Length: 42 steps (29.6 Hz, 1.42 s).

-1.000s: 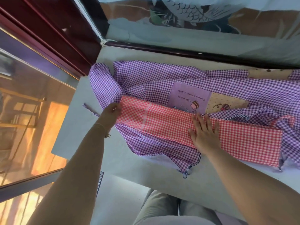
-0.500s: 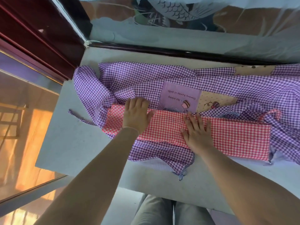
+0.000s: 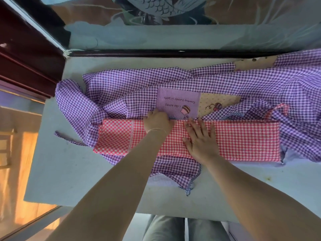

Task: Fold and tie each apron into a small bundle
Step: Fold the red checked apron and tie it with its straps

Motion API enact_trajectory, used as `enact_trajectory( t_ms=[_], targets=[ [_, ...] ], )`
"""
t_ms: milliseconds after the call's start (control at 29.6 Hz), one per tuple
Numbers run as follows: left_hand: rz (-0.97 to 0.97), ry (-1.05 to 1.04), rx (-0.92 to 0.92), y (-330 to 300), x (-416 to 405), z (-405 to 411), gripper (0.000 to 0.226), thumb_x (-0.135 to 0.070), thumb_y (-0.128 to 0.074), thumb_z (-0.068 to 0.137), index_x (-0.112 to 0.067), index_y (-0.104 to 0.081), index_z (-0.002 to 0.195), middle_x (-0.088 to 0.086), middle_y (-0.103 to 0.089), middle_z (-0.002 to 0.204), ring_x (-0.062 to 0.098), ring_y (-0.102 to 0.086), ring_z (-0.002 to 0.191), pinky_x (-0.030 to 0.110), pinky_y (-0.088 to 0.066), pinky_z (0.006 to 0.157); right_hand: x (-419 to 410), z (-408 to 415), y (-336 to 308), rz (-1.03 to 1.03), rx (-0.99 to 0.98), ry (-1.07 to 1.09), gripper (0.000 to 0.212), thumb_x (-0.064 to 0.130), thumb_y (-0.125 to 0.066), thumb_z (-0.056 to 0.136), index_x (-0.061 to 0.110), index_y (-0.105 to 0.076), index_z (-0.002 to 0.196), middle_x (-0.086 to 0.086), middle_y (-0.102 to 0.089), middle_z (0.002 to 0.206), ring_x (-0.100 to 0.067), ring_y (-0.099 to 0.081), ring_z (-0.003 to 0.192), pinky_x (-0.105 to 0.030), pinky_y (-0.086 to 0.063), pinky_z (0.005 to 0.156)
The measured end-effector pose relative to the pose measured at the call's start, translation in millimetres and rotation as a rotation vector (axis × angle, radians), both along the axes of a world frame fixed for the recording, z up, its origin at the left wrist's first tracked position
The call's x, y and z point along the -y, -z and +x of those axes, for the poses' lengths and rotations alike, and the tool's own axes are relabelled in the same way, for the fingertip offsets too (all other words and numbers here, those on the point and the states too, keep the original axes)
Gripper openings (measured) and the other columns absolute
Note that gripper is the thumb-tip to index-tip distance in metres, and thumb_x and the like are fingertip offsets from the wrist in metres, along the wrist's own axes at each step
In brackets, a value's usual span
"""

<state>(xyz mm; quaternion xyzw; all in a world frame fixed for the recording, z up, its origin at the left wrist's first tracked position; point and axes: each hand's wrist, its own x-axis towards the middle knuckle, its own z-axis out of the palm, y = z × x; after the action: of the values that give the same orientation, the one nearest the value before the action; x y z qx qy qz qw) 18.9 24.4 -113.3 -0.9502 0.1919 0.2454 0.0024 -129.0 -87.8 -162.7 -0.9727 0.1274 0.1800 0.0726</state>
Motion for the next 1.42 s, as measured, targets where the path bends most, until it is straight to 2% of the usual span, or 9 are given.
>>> enact_trajectory(
  t_ms=[101,405,608,912,1013,1080,1215,1317,1418],
  targets=[
    [-0.071,-0.181,-0.060,3.2,12.1,-5.3,0.046,-0.047,-0.056,0.087,-0.024,-0.050,0.126,0.012,-0.043,0.131,0.034,-0.041,0.121,0.043,-0.036,0.100,1.0,-0.6,0.1,0.002,0.019,-0.002,0.065,0.060,0.003,0.094,0.030,0.007,0.152,0.005,0.011,0.161,-0.022,0.016,0.146,-0.048,0.025,0.110],
    [-0.364,-0.252,-0.160,4.6,16.4,3.4,0.027,-0.026,-0.049,0.093,-0.020,-0.045,0.119,0.003,-0.061,0.091,0.024,-0.059,0.080,0.032,-0.045,0.070,2.0,-2.0,4.7,0.035,0.068,0.011,0.063,0.059,-0.002,0.098,0.028,-0.014,0.152,0.002,-0.010,0.161,-0.026,-0.001,0.148,-0.058,-0.001,0.115],
    [-0.886,-0.800,-0.736,-13.1,18.2,28.4,0.015,-0.005,-0.049,0.097,-0.014,-0.058,0.089,0.003,-0.051,0.071,0.008,-0.047,0.049,0.018,-0.039,0.039,2.4,-2.6,6.7,0.048,0.064,0.010,0.064,0.059,-0.001,0.097,0.028,-0.013,0.152,0.003,-0.007,0.162,-0.025,0.002,0.148,-0.058,0.000,0.116],
    [-0.935,-0.502,-0.371,-58.9,35.2,86.6,0.020,-0.006,-0.034,0.101,-0.009,-0.053,0.098,-0.006,-0.049,0.069,0.005,-0.037,0.050,0.016,-0.035,0.045,2.9,-3.3,7.0,0.034,0.050,0.009,0.062,0.057,-0.006,0.099,0.027,-0.014,0.152,0.002,-0.010,0.161,-0.024,0.001,0.148,-0.058,-0.003,0.116],
    [-0.886,-0.351,-0.248,-53.3,27.0,89.4,0.030,-0.013,-0.044,0.099,-0.018,-0.046,0.129,0.004,-0.059,0.118,0.014,-0.055,0.092,0.027,-0.049,0.079,3.0,-2.9,6.1,0.039,0.042,0.004,0.062,0.057,-0.005,0.099,0.028,-0.014,0.152,0.002,-0.008,0.162,-0.024,0.003,0.148,-0.058,-0.002,0.116],
    [-0.742,-0.210,-0.103,-44.8,13.8,85.0,0.061,-0.029,-0.055,0.095,-0.026,-0.023,0.148,0.008,-0.022,0.155,0.024,-0.025,0.139,0.043,-0.029,0.110,3.0,-2.1,5.3,0.039,0.037,0.006,0.063,0.057,-0.002,0.098,0.028,-0.012,0.153,0.002,-0.006,0.162,-0.025,0.003,0.148,-0.058,-0.001,0.116],
    [-0.344,0.172,0.263,-23.4,-20.1,17.7,0.064,-0.053,-0.037,0.095,-0.035,-0.012,0.151,0.002,0.004,0.161,0.034,0.007,0.146,0.057,-0.003,0.114,3.7,-1.9,3.5,0.040,0.023,0.009,0.067,0.058,0.006,0.095,0.028,-0.009,0.153,0.003,-0.002,0.162,-0.025,0.006,0.148,-0.057,0.002,0.116],
    [-0.206,0.539,0.171,5.6,-33.5,-46.2,0.057,-0.055,-0.016,0.096,-0.037,-0.013,0.150,-0.001,0.001,0.161,0.032,0.005,0.147,0.063,-0.002,0.114,1.0,-1.0,0.6,0.040,0.037,0.010,0.065,0.059,0.008,0.094,0.029,0.001,0.152,0.003,0.005,0.161,-0.025,0.009,0.148,-0.057,0.003,0.116],
    [-0.103,0.491,0.037,30.2,-40.9,-67.6,0.061,-0.052,0.002,0.094,-0.034,-0.002,0.152,-0.004,0.008,0.160,0.027,0.011,0.147,0.054,0.006,0.117,0.9,-1.2,1.1,0.020,0.028,0.011,0.063,0.057,0.004,0.095,0.028,0.004,0.152,0.003,0.011,0.161,-0.024,0.013,0.147,-0.056,0.007,0.116]
  ],
)
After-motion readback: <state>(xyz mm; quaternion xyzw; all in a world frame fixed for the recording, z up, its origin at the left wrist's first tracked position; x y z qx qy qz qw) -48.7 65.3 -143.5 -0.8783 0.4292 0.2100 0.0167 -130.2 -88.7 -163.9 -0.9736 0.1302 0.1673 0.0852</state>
